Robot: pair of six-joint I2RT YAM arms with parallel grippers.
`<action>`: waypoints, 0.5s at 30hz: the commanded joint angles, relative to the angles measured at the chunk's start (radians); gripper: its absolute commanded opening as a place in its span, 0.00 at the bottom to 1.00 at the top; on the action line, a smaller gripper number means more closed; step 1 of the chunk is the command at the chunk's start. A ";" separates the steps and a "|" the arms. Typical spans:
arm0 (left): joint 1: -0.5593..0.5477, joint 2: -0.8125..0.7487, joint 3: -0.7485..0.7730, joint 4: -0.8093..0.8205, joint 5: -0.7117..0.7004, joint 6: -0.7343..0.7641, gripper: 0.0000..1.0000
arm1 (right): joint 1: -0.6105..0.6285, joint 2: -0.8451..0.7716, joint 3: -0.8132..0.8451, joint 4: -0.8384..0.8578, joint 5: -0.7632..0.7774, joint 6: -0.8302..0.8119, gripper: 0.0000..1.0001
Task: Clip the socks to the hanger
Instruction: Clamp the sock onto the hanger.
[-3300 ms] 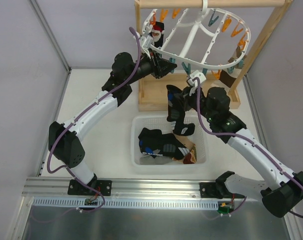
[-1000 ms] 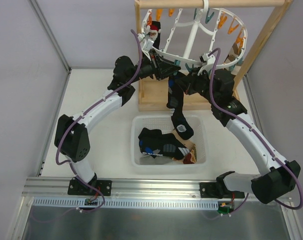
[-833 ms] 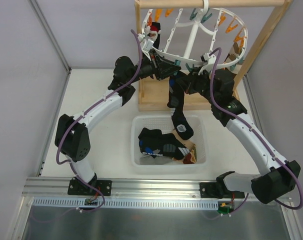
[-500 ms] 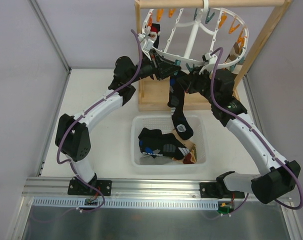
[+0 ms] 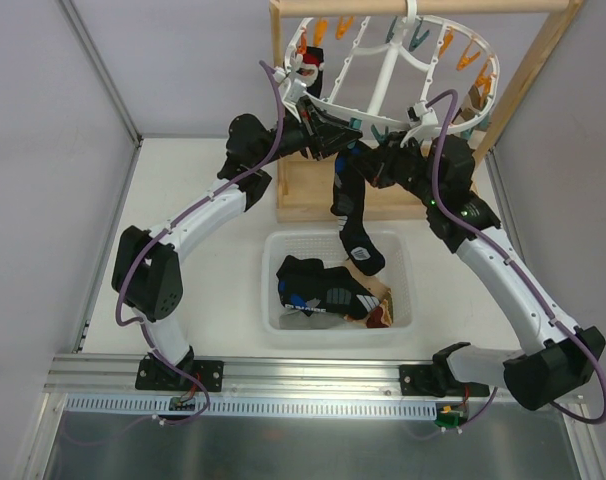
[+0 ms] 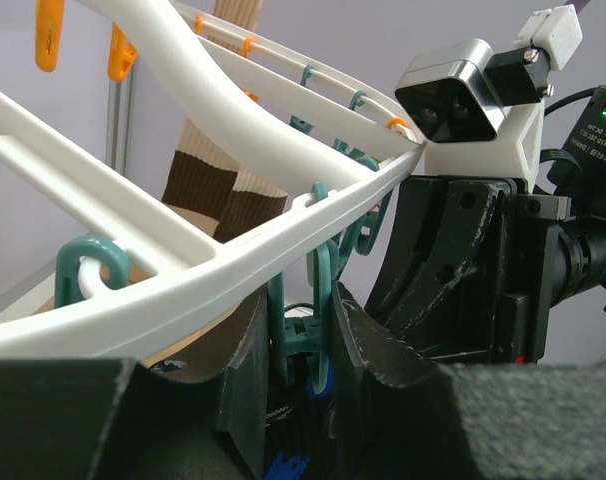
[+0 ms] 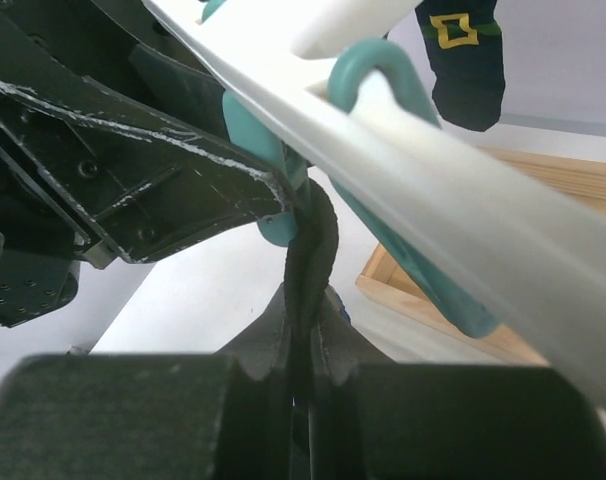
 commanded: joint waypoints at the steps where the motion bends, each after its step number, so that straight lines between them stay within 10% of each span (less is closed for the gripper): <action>1: -0.004 -0.001 -0.016 0.083 0.114 0.023 0.00 | -0.005 -0.047 0.060 0.069 -0.014 0.034 0.01; 15: 0.016 0.034 -0.013 0.253 0.192 -0.049 0.00 | -0.010 -0.056 0.003 0.119 -0.049 -0.018 0.01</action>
